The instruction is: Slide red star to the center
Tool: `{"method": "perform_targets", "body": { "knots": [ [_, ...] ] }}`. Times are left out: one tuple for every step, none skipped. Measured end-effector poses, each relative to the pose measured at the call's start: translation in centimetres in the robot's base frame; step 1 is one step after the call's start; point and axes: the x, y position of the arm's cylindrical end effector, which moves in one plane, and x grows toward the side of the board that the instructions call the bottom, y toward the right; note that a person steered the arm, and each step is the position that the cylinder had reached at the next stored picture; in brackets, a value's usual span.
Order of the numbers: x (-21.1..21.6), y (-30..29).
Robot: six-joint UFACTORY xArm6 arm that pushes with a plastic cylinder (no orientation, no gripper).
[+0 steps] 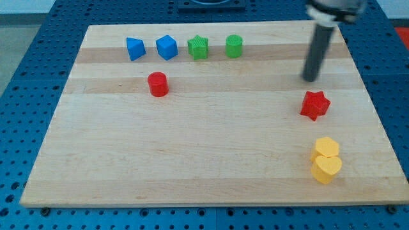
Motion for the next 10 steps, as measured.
{"method": "perform_targets", "body": {
  "knots": [
    [3.6, 8.2],
    [8.6, 9.6],
    [10.4, 8.1],
    [10.0, 6.5],
    [8.7, 3.0],
    [8.2, -1.3],
    [8.2, -5.1],
    [8.2, -8.2],
    [8.2, -11.7],
    [8.6, -15.5]
  ]
}}
